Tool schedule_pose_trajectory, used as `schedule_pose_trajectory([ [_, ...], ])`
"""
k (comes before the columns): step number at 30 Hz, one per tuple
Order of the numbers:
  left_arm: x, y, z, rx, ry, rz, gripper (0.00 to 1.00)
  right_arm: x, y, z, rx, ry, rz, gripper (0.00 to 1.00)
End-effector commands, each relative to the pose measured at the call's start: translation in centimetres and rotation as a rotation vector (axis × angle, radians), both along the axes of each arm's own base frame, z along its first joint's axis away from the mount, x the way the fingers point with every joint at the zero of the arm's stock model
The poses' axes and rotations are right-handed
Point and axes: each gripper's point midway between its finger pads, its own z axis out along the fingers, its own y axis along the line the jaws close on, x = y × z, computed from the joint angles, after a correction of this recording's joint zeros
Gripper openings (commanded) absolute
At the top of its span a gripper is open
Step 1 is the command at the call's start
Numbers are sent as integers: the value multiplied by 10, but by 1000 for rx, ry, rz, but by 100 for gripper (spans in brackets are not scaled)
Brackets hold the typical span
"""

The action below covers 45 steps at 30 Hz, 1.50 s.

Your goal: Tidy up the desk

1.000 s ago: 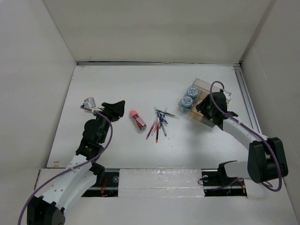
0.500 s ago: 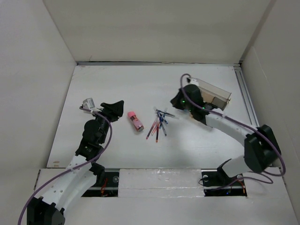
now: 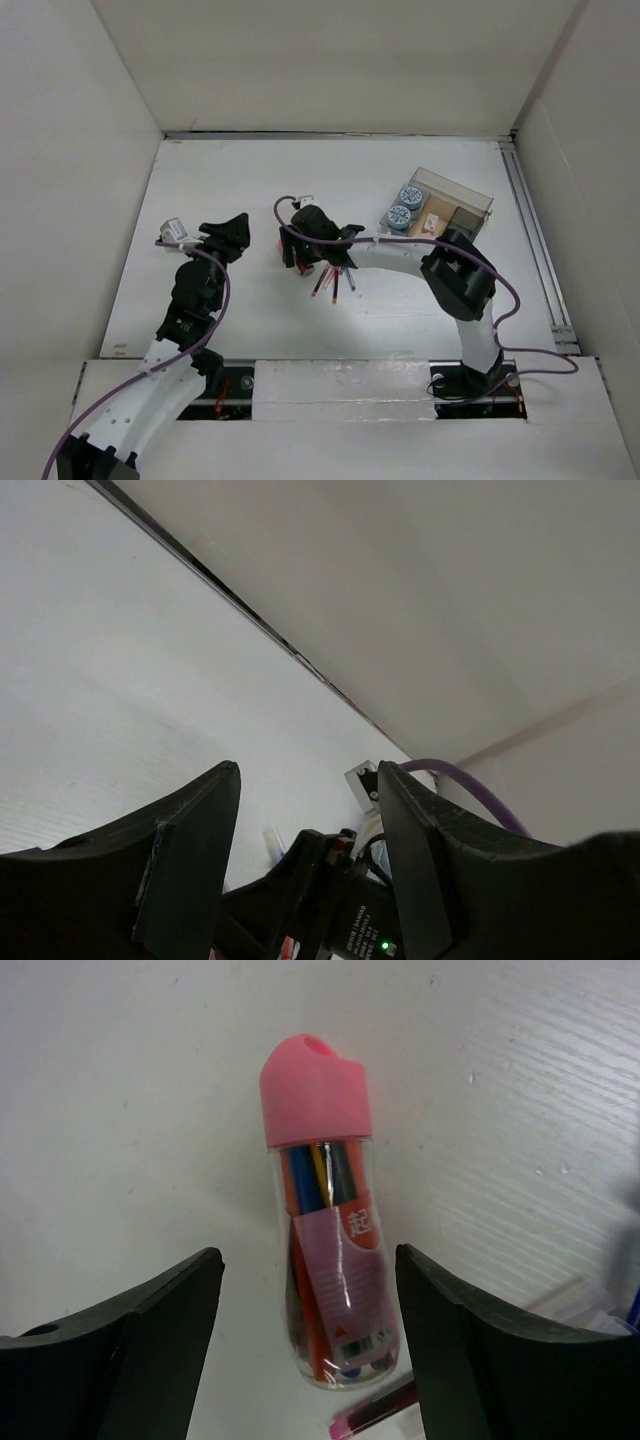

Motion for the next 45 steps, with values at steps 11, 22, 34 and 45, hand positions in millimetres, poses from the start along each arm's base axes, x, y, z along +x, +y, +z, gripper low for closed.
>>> schedule_pose_trajectory([
  [11, 0, -1, 7, 0, -20, -1, 54, 1, 19, -28, -44, 53, 42, 28],
  [22, -1, -12, 11, 7, -34, -64, 53, 47, -55, 111, 301, -106, -209, 8],
  [34, 5, -22, 6, 41, -25, -104, 54, 17, -335, 112, 216, -204, -984, 9],
  [45, 9, -28, 2, 54, -6, -129, 54, 17, -416, 82, 147, -163, -1152, 11],
])
